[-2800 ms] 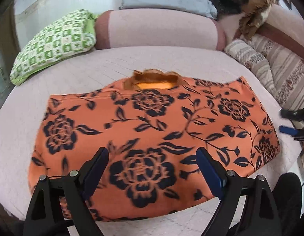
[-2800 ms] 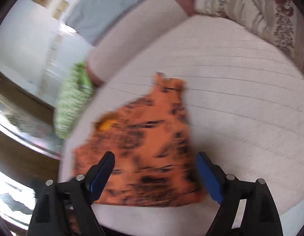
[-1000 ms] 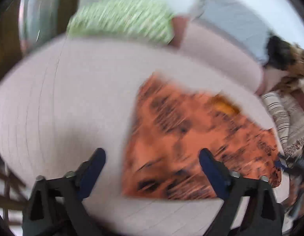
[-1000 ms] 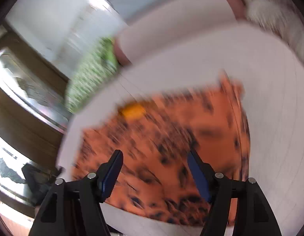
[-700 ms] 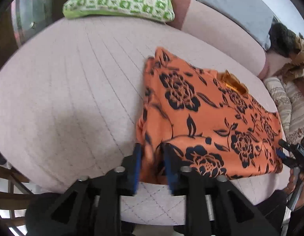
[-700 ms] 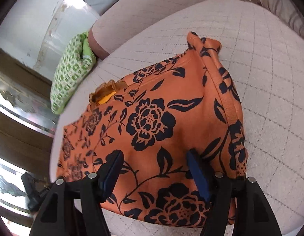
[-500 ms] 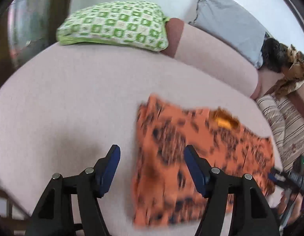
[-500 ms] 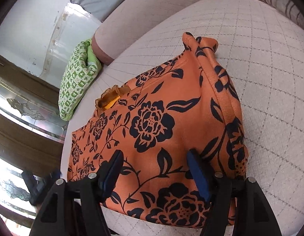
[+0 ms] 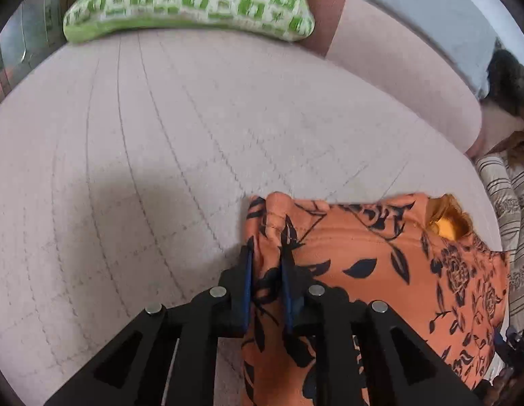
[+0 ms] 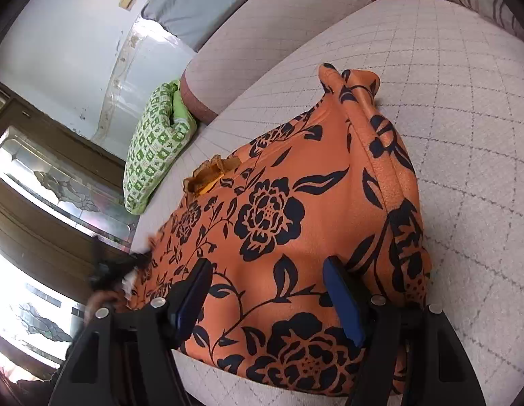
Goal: Fold small clothes
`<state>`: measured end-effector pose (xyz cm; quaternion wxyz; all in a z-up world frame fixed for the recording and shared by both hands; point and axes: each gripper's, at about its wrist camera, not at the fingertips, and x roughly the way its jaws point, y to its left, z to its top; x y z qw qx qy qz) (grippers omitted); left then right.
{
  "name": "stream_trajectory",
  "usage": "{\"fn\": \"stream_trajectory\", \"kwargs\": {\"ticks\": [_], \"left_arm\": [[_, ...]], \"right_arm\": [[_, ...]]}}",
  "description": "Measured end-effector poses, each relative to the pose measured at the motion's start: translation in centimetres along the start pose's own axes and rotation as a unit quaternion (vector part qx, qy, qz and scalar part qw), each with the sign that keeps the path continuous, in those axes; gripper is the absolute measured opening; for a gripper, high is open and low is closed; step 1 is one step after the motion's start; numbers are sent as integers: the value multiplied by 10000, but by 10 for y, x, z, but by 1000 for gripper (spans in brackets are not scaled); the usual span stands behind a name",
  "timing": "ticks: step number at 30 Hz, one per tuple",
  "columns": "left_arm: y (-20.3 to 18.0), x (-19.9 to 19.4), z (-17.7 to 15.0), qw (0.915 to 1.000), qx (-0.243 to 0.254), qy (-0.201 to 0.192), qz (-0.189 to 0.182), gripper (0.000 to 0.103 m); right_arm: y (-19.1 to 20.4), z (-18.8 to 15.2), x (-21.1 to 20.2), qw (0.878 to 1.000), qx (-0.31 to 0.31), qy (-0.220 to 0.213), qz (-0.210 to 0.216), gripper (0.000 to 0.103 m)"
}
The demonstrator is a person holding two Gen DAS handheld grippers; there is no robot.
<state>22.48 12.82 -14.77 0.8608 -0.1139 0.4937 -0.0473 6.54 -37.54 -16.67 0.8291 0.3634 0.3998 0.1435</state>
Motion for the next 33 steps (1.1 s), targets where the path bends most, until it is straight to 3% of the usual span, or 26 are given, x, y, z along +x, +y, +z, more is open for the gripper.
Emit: {"fn": "stream_trajectory", "kwargs": {"ticks": [2,6,8,12,13,16,17,18,20,22,25,28,29,30,33], "left_arm": [[-6,-14,-1,9997,-30,-144,203,43],[-25,-58,-18,9964,417,-526,525,55],[-38,-78,-31,9933,563,-680,750,66],[-48,-101,-53,9920,620,-717,834,68],[-42,-104,-56,9923,619,-704,812,68],[-42,-101,-63,9930,573,-635,816,68],[-42,-101,-66,9937,536,-587,790,68],[-42,-99,-65,9942,513,-556,765,68],[-43,-102,-70,9942,507,-593,744,68],[-45,-102,-73,9936,554,-577,793,68],[-47,-104,-77,9941,586,-557,721,68],[-48,-105,-83,9949,536,-539,658,69],[-48,-104,-86,9952,523,-497,654,69],[-49,-103,-88,9954,520,-458,659,69],[-55,-106,-96,9953,597,-480,591,69]], "right_arm": [[-1,-1,-3,10000,35,-25,63,72],[3,2,-10,9996,275,-5,24,71],[20,13,-18,9998,86,22,203,73],[40,51,-23,9986,-98,-304,418,76],[32,67,-15,9988,17,-363,330,82],[-17,90,17,9968,670,-190,-389,83],[-45,89,32,9922,1226,10,-224,80],[-51,88,26,9893,1445,-205,-78,78],[-28,91,9,9932,1148,-187,-93,78],[-3,84,-11,9970,702,-325,-54,78],[8,54,-29,9967,706,-336,208,78],[-9,11,-19,9950,976,-12,-229,82],[-12,3,-19,9958,892,-133,-155,82],[-10,0,-24,9966,761,-290,-159,81],[17,-2,-41,9971,669,-211,-288,81]]}}
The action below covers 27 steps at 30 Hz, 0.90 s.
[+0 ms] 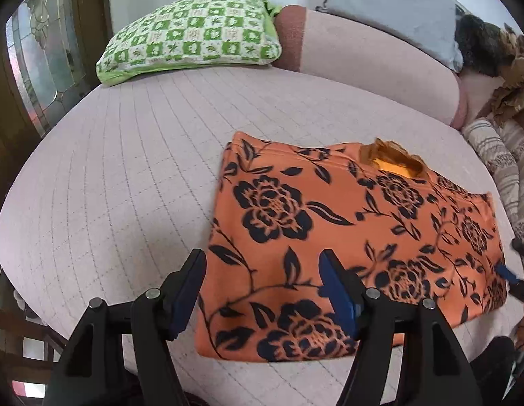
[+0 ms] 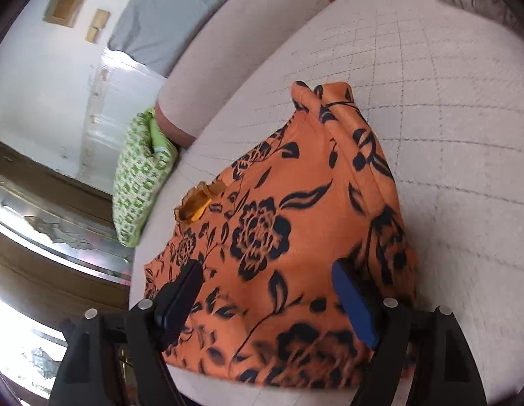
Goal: Fold small clothes
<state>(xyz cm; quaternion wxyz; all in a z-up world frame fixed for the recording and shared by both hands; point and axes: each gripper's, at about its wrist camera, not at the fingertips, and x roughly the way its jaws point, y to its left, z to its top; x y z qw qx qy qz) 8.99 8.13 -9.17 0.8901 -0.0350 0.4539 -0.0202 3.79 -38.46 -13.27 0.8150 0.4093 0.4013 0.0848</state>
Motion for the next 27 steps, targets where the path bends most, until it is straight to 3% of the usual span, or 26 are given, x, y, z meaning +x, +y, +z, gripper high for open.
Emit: {"fn": "stream_trajectory", "kwargs": {"ticks": [4,7,10,16,18,25,27], "left_arm": [[-11,-7,-9,9998,44,-118,-119,76],[-26,-1,-20,9994,279,-8,-185,76],[-44,5,-29,9982,524,116,-258,76],[-69,8,-31,9971,678,48,-341,76],[-77,10,-31,9963,786,37,-338,76],[-90,13,-28,9948,968,-182,-273,76],[-90,19,-26,9954,920,-140,-246,78]], "right_arm": [[12,-31,-29,9993,47,-298,240,82],[-9,-69,-32,9978,593,-211,230,83],[-29,-80,-26,9940,1069,-141,170,83],[-60,-62,-26,9842,1731,-377,64,83],[-70,-56,-26,9766,2084,-458,284,84],[-57,-36,-34,9781,1786,-1037,250,78],[-58,-34,-33,9808,1660,-1022,-10,78]]}}
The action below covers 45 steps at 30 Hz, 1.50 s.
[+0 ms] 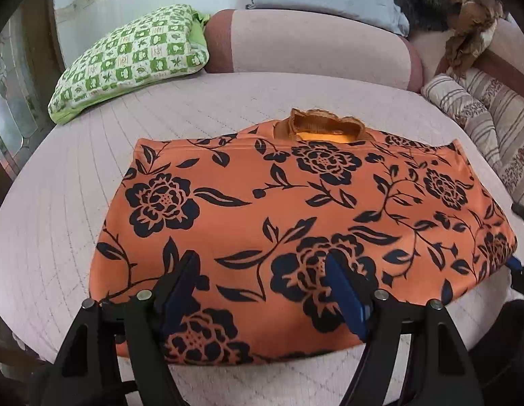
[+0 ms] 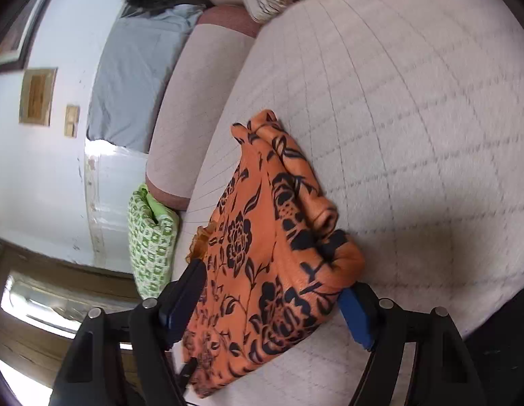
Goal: Fold small clothes
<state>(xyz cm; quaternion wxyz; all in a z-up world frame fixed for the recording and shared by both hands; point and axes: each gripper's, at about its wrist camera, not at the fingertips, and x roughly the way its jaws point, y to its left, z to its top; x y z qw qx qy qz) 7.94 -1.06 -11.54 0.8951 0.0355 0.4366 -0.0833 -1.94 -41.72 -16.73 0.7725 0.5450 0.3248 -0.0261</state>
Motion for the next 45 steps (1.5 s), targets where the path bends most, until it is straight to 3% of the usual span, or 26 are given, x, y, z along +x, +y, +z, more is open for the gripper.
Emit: {"fn": "stream_trajectory", "kwargs": {"ticks": [3,6,8,11,14,15,16,18,19,20,21,22,24,25,27,30,32,34,36,39,41,43,45], "left_arm": [[-2,13,0,9997,2,246,88,78],[-5,-3,5,10000,-28,-90,-25,78],[-11,-5,9,9997,45,-224,-76,82],[-21,30,7,9994,165,287,53,86],[-27,24,8,9991,368,109,174,83],[-25,14,11,9997,231,12,-27,83],[-24,4,13,9997,161,-153,-135,83],[-23,-8,11,9982,252,-530,90,83],[-23,0,8,9985,313,-416,156,83],[-25,21,3,9991,411,109,20,80],[-27,36,-5,9980,556,290,29,82],[-31,32,-7,9971,751,28,105,84],[-25,26,-3,9987,493,125,-68,82],[-19,24,0,9991,323,172,-205,78],[2,10,4,9989,-85,61,-456,71],[47,-28,5,9936,-856,-541,-492,71],[83,-52,-2,9865,-1323,-924,-283,71],[124,-72,-15,9755,-1853,-1184,-28,71],[161,-88,-32,9623,-2351,-1331,305,71],[201,-92,-51,9512,-2803,-1209,443,71],[217,-89,-61,9487,-2929,-1091,479,72],[222,-84,-69,9497,-2957,-940,415,72],[225,-83,-75,9526,-2883,-913,335,72]], "right_arm": [[-4,0,13,9997,164,203,-4,78],[0,2,8,9995,208,192,121,79],[10,3,7,9999,-119,114,40,80],[3,4,26,9990,-121,242,-357,80],[12,9,23,9991,-186,188,-317,78],[15,10,21,9989,-297,142,-319,59],[18,11,20,9977,-437,126,-499,33],[17,13,26,9962,-502,214,-683,31],[14,14,32,9952,-492,348,-767,31],[12,14,35,9956,-441,370,-739,34],[9,15,34,9961,-402,341,-706,37],[10,15,35,9963,-362,293,-725,38],[17,17,41,9947,-515,324,-834,35],[24,16,39,9921,-771,326,-935,24],[58,13,34,9874,-1215,221,-989,21],[144,-16,21,9647,-2457,-63,-942,20],[209,-57,21,9373,-3387,-154,-809,17],[259,-110,31,9079,-4148,-69,-604,15],[286,-159,52,8869,-4596,169,-444,15],[291,-223,99,8683,-4889,734,-403,15],[273,-265,168,8554,-4855,1703,-593,15],[246,-284,214,8501,-4607,2394,-879,17],[252,-286,209,8598,-4513,2265,-756,15]]}}
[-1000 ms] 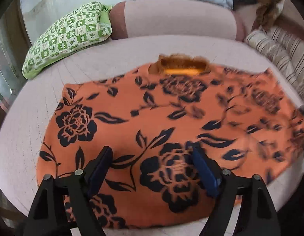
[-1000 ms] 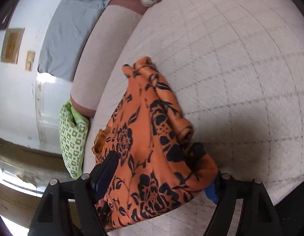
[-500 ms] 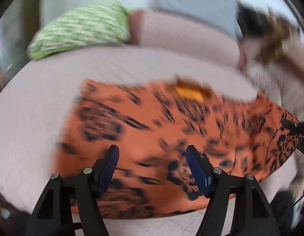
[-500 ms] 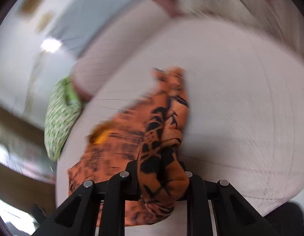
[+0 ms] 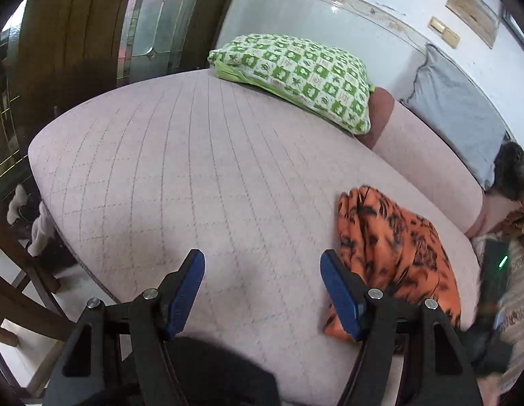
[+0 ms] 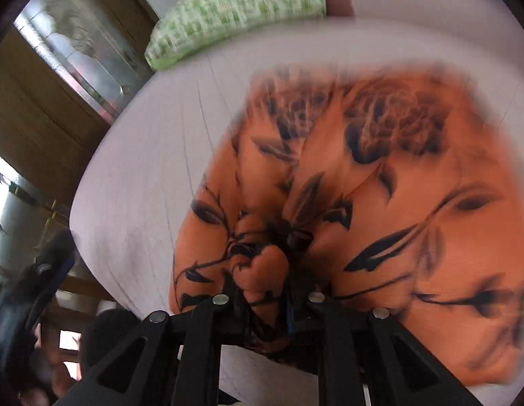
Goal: Fold small clothes
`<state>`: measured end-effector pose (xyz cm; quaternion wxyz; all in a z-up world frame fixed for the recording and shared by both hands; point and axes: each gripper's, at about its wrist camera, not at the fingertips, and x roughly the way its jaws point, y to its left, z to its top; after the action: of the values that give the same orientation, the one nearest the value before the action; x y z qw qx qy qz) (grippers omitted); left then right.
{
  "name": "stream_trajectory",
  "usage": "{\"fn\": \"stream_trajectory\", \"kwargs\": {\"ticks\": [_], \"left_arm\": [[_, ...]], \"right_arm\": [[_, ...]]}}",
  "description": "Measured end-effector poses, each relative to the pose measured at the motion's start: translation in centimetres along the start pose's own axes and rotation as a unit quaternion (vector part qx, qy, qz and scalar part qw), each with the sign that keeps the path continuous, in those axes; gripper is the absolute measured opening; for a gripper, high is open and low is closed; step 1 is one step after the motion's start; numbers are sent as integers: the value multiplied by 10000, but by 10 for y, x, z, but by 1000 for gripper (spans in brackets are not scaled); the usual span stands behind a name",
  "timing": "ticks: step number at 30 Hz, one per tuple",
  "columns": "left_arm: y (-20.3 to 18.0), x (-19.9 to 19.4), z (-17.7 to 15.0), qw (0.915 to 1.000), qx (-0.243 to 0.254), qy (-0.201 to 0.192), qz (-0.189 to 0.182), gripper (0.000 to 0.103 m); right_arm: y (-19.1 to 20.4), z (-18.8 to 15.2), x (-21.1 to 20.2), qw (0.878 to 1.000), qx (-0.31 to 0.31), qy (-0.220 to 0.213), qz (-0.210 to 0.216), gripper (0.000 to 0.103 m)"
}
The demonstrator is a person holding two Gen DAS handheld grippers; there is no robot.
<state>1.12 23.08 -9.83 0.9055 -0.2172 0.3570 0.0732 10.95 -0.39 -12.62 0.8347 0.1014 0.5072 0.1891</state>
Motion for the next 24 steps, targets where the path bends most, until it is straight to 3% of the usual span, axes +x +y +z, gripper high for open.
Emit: {"fn": "stream_trajectory", "kwargs": {"ticks": [8,9,11,12,13,14,15,17,18,19,24], "left_arm": [[0,-11,-1,9997,37,-186,-171,72],[0,-11,-2,9997,58,-183,-136,72],[0,-7,-2,9998,40,-62,-181,72],[0,-5,-2,9998,48,7,-200,72],[-1,-3,-2,9998,89,54,-196,72],[-2,-3,-2,9996,148,89,-224,72],[-4,-3,-3,9994,200,112,-271,73],[-9,1,-2,9988,193,259,-369,75],[-13,4,-2,9977,152,386,-544,75],[-16,4,-1,9965,128,455,-684,75],[-51,5,2,9869,258,667,-1448,75]], "right_arm": [[16,26,-75,9932,29,-1038,528,15],[20,25,-66,9931,13,-979,645,15],[22,11,-17,9958,-69,-280,874,19],[18,2,13,9967,-18,233,771,20],[16,-3,21,9962,52,258,826,21],[9,-9,11,9944,137,-99,1040,22],[6,-12,4,9933,176,-201,1124,24],[2,-10,-6,9911,226,-126,1302,45],[0,-10,-15,9900,213,-171,1381,65],[-2,-11,-23,9898,209,-262,1384,71],[-37,-26,-75,9857,636,-1121,1083,75]]}}
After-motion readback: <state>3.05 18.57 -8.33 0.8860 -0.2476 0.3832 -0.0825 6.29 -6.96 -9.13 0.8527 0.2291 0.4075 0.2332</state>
